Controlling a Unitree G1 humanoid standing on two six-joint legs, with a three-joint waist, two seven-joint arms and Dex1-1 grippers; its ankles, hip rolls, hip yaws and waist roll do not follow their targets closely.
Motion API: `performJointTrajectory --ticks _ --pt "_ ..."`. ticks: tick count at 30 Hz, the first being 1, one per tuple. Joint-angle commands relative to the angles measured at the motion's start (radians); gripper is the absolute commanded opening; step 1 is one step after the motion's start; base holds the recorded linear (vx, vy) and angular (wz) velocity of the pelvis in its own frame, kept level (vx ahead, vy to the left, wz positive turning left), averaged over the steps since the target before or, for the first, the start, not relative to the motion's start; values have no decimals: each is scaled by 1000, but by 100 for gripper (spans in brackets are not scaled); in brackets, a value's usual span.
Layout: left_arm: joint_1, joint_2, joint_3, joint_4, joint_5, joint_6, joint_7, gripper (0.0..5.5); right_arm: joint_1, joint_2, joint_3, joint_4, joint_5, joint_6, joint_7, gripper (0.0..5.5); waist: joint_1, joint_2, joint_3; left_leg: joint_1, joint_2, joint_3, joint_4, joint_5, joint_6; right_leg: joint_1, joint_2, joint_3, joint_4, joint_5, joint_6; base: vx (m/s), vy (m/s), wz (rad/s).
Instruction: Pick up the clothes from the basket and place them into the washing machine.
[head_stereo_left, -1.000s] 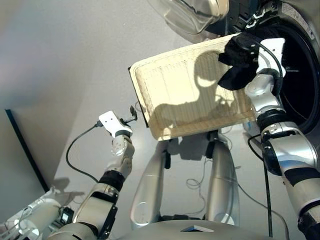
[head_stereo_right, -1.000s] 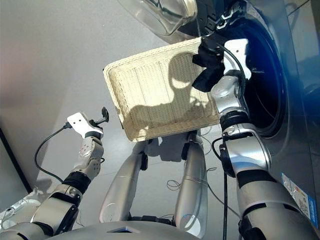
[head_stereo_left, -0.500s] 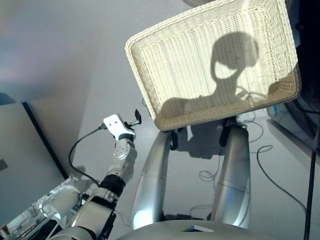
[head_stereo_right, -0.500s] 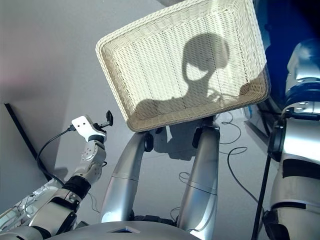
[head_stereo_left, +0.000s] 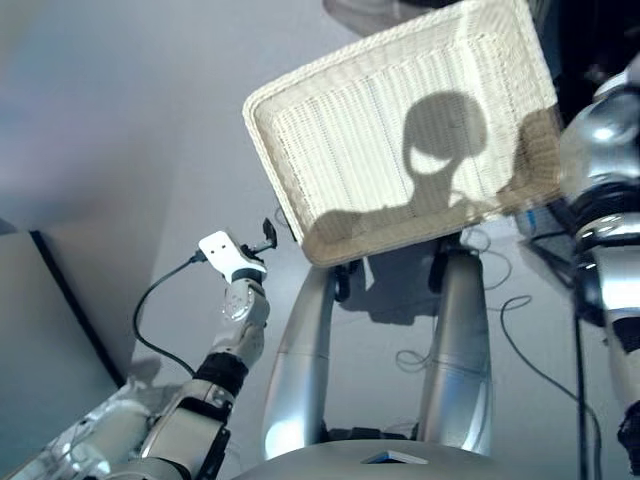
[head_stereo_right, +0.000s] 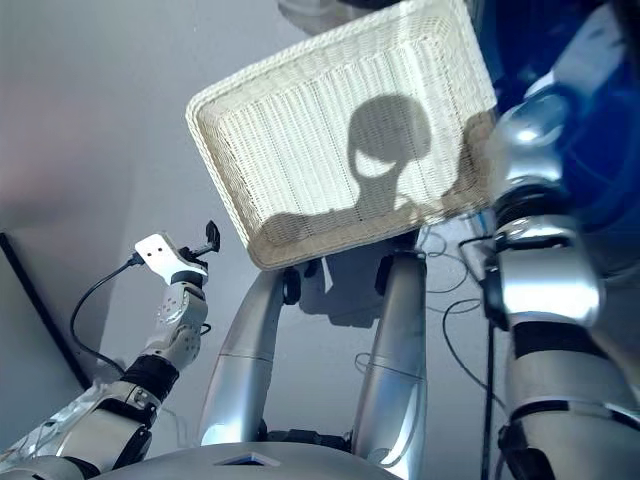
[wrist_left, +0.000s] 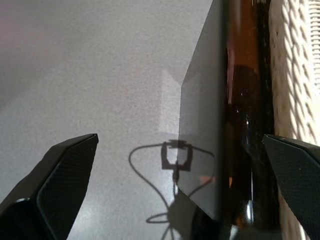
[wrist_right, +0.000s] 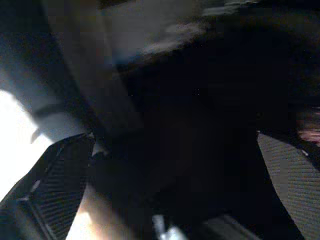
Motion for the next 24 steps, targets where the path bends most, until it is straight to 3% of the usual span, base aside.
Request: performJointTrajectory --ticks 1,3,4,13,16,20,24 --pt "-10 51 60 81 26 -24 -39 550 20 12 28 -56 0 -66 83 550 -3 -38 -29 106 41 -42 -36 -19 -18 97 -8 -45 -120 117 50 0 0 0" --pt "-22 37 72 127 29 -27 -50 550 74 63 8 -73 10 -80 99 550 -4 -51 -32 145 45 -41 -69 -11 -21 137 -4 -55 -159 121 51 -47 -15 17" --pt "-37 24 84 168 36 -27 -46 550 115 92 -8 -74 14 -82 106 550 -14 -64 -34 155 43 -40 -103 26 -19 153 -9 -62 -204 158 45 -81 -37 5" --pt "-36 -14 80 373 272 -26 -19 550 497 269 -51 -63 50 -91 184 550 -30 -135 -73 391 73 -36 -263 56 -38 400 4 -121 -397 198 62 8 -11 -4" --pt "-5 -14 89 408 297 -21 -50 550 610 278 -34 -29 7 -67 216 550 -38 -152 -85 491 85 -23 -331 72 -45 495 6 -139 -450 203 66 0 0 0" --pt "42 -12 116 444 332 -7 -77 550 714 270 -57 55 -38 -25 268 550 -38 -166 -110 613 84 -14 -367 68 -43 618 12 -151 -474 193 70 47 18 -23" --pt "89 -27 154 461 282 12 -127 550 778 268 -81 98 -81 1 296 550 -32 -170 -148 723 80 -9 -391 61 -40 744 17 -167 -501 177 70 62 25 -2"
